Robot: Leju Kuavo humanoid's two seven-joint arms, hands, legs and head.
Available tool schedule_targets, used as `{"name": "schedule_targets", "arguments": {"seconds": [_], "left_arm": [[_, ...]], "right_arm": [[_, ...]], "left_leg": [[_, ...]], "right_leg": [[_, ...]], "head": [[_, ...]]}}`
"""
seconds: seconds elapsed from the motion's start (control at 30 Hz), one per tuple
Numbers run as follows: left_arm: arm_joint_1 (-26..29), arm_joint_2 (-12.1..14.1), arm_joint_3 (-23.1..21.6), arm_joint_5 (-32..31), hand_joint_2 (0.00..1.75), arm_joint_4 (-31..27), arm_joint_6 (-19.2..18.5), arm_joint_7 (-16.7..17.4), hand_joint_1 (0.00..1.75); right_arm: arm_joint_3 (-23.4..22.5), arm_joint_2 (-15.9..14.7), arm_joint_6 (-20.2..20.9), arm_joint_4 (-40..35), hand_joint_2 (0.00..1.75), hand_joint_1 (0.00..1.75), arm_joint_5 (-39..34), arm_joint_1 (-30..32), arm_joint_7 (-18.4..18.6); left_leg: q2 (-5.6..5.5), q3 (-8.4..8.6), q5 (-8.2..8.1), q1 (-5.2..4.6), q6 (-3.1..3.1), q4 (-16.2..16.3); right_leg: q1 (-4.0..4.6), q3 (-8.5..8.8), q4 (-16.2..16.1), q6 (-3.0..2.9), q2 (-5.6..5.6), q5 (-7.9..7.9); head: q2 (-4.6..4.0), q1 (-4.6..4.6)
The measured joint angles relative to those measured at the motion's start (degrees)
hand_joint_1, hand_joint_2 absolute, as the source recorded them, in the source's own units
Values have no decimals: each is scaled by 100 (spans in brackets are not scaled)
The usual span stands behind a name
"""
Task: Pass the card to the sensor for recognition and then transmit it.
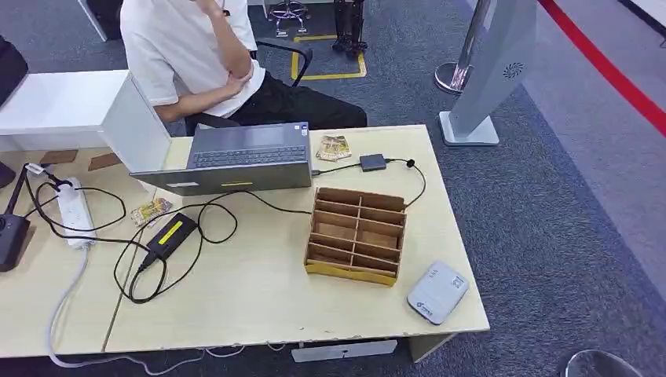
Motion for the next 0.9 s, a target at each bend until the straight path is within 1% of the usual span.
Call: {"name": "schedule_targets", "arguments": {"seconds": [0.13, 0.37, 0.7, 0.9], "left_arm": [[79, -50, 197, 4, 0, 0, 0, 57, 0], [176, -92, 413, -44, 0, 2, 0, 57, 0], [302, -96, 470, -39, 0, 2, 0, 55, 0], [386, -55, 468, 9, 0, 2, 2, -68, 0]], "right_arm": [[0, 7, 7, 0, 175, 0, 48, -1, 76], [0, 11, -2, 0, 175, 0, 96, 0, 72], [0, 13, -15, 0, 175, 0, 98, -2, 109], [-4, 13, -31, 0, 175, 0, 101, -2, 118]], "left_leg": [[0, 0, 0, 0, 0, 0], [0, 0, -1, 0, 0, 0], [-1, 0, -1, 1, 0, 0], [-1, 1, -1, 0, 0, 0]], "right_leg": [[0, 0, 0, 0, 0, 0], [0, 0, 0, 0, 0, 0], [1, 0, 0, 0, -1, -1], [1, 0, 0, 0, -1, -1]], "head": [[0, 0], [0, 0], [2, 0], [0, 0]]}}
